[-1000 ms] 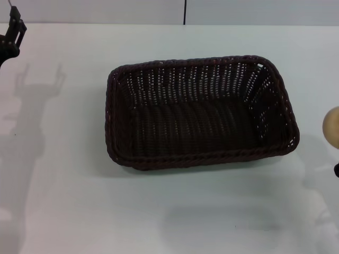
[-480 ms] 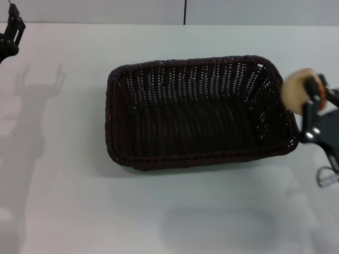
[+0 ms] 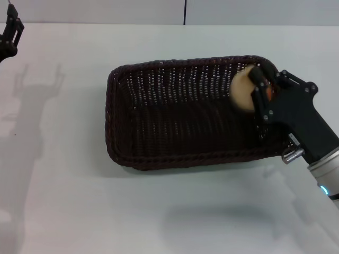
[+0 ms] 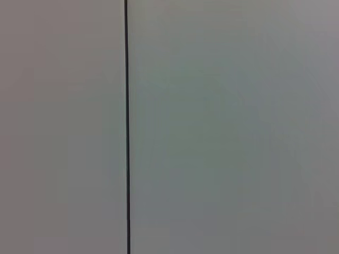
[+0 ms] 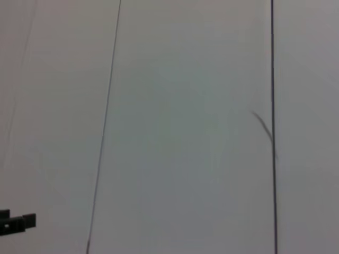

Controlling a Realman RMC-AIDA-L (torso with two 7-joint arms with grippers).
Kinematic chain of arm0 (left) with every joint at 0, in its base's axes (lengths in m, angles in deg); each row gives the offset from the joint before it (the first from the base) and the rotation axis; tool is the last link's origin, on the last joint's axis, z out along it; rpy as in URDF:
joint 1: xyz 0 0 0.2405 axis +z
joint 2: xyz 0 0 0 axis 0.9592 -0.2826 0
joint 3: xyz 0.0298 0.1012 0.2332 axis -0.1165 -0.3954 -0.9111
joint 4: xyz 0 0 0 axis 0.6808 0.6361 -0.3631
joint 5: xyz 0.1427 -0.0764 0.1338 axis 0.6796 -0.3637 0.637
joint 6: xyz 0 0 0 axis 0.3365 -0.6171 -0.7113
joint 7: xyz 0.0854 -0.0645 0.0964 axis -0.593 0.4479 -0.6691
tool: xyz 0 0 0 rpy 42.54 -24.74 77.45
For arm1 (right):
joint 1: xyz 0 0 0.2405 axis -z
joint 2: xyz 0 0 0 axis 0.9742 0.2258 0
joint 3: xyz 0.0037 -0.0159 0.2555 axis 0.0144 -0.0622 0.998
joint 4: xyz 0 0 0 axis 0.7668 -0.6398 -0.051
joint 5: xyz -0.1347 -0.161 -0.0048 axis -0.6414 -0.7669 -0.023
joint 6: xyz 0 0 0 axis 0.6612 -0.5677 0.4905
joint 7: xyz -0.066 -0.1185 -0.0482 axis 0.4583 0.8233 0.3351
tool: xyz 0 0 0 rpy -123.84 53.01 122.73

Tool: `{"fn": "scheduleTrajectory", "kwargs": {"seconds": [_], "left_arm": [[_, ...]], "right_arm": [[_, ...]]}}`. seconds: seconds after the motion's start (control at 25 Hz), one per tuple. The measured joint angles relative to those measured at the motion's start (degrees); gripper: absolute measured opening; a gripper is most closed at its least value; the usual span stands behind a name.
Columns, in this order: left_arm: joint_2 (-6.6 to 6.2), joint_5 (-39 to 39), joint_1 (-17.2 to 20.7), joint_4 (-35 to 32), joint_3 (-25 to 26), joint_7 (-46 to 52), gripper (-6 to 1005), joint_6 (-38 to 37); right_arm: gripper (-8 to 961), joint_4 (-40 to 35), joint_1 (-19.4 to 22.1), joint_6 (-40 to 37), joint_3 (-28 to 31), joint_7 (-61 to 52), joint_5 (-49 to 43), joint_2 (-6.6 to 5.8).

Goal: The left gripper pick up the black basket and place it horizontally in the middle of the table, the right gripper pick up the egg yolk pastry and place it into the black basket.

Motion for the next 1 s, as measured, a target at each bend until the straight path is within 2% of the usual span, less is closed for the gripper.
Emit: {"fn": "scheduleTrajectory", "kwargs": {"seconds": [0.08,0.4,0.6,0.84,1.0], "left_arm": [[-0.01,0.0,0.0,-0.1,0.0,0.0,814,0.0],[-0.04,0.0,-0.2,-0.4,0.1,0.0,814,0.0],[-0.04,0.0,-0.1,-0.6,0.1,0.0,814,0.1],[-0.04,-0.1,0.2,-0.7,0.1,0.0,814,0.1],[-0.03,0.0,0.8,-0.7,0.0,0.0,814,0.0]], "right_arm": [[89,0.0,-0.1,-0.3,-0.2,-0.4,-0.1,0.00],[289,0.3,1.4,-3.0,0.6,-0.2,-0.3,0.10],[491,0.1,6.1,-6.3,7.2,0.1,0.4,0.24],[663,-0.1,12.1,-7.2,15.8,0.4,0.7,0.33],[665,-0.8,15.9,-7.1,19.5,0.0,0.7,0.30]]}}
